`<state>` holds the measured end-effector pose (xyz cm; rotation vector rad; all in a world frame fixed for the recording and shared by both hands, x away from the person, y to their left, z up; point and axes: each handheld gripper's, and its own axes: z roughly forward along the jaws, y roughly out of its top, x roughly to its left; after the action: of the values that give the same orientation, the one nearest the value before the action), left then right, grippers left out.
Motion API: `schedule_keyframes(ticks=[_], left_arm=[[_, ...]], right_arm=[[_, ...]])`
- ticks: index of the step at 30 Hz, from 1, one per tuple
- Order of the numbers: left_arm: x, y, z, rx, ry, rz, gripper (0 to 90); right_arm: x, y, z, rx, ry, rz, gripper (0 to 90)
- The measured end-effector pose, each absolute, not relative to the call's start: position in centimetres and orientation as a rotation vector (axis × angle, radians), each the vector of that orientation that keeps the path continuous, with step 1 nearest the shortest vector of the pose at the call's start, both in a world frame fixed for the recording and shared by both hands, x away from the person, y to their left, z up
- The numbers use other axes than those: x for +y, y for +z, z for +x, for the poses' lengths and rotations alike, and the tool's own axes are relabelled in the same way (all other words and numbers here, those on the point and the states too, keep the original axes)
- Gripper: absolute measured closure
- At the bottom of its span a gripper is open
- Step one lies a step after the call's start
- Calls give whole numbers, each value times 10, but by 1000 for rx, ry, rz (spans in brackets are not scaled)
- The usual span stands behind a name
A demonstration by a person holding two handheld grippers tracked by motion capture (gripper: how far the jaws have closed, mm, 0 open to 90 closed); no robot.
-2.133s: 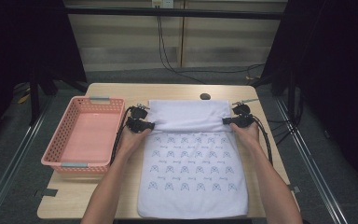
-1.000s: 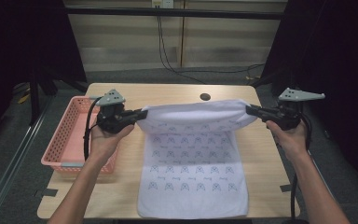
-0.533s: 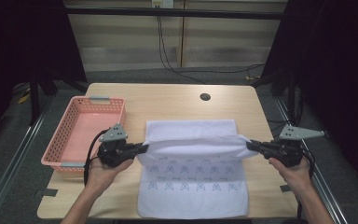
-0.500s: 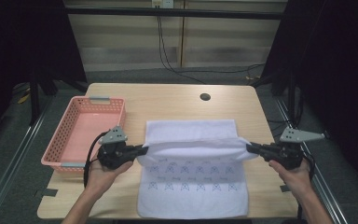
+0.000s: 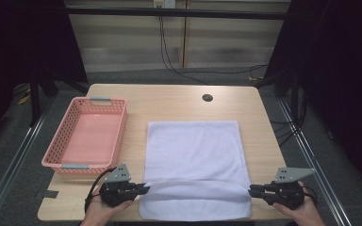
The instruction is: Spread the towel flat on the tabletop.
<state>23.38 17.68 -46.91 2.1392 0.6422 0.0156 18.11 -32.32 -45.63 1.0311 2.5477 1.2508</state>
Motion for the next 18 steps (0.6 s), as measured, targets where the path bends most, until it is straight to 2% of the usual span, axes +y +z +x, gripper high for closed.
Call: schedule_keyframes(ticks=[6,7,8,11,12,13,15,18], left_arm=[[185,-473,216,609,-28,2164,808],[185,-473,214,602,-31,2159,808],[186,-472,212,597,-36,2162,781],[185,-471,213,599,-40,2155,709],[185,-471,213,599,-40,2155,660],[182,-469,215,602,-23,2152,600],[178,-467,219,599,-17,2145,504],[173,-467,224,598,-15,2149,450]], right_arm=[[-324,-455,163,2582,1268,1000,763],[-324,-455,164,2561,1271,1012,737],[-322,-455,171,2540,1235,1025,659],[-316,-458,189,2565,1224,1033,648],[-316,-458,189,2565,1224,1033,648],[-308,-462,203,2591,1195,1043,577],[-302,-468,217,2621,1198,1053,553],[-294,-475,226,2673,1165,1058,529]])
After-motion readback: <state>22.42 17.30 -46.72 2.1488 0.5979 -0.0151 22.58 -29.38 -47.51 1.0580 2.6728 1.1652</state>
